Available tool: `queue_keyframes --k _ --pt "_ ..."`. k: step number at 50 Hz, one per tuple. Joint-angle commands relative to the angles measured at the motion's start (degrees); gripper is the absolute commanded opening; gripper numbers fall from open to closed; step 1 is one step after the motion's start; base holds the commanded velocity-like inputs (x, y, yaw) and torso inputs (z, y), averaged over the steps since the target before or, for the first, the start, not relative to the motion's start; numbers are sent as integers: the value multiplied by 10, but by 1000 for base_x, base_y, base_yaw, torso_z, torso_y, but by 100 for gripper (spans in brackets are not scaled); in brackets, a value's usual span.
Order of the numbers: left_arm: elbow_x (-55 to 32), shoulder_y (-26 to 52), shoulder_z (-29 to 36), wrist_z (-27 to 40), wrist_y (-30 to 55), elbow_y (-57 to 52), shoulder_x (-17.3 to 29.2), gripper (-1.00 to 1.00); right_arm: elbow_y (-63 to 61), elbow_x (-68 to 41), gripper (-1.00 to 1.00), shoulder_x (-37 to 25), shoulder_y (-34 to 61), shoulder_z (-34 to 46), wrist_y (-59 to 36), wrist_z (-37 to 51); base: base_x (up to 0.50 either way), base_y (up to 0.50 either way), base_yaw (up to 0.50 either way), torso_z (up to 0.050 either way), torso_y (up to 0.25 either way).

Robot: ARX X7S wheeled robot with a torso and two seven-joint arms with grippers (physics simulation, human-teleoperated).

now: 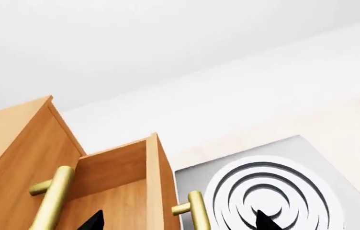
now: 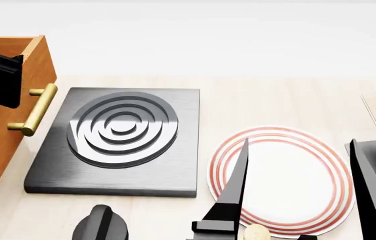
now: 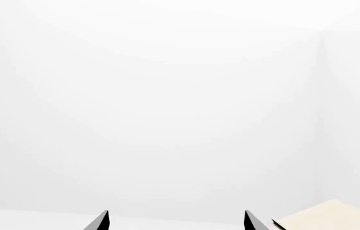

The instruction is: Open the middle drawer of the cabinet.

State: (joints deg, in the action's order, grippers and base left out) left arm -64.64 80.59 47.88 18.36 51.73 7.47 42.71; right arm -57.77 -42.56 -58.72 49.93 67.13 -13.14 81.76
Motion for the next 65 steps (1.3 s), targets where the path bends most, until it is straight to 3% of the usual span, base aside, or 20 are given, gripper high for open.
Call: queue_keyframes --k 1,65 --pt "21 25 -3 -32 14 89 -41 100 1 12 100 10 -1 -14 2 -14 0 0 0 0 0" --pt "121 24 58 -139 -75 393 -158 100 9 17 100 14 -7 -12 7 -23 0 0 0 0 0"
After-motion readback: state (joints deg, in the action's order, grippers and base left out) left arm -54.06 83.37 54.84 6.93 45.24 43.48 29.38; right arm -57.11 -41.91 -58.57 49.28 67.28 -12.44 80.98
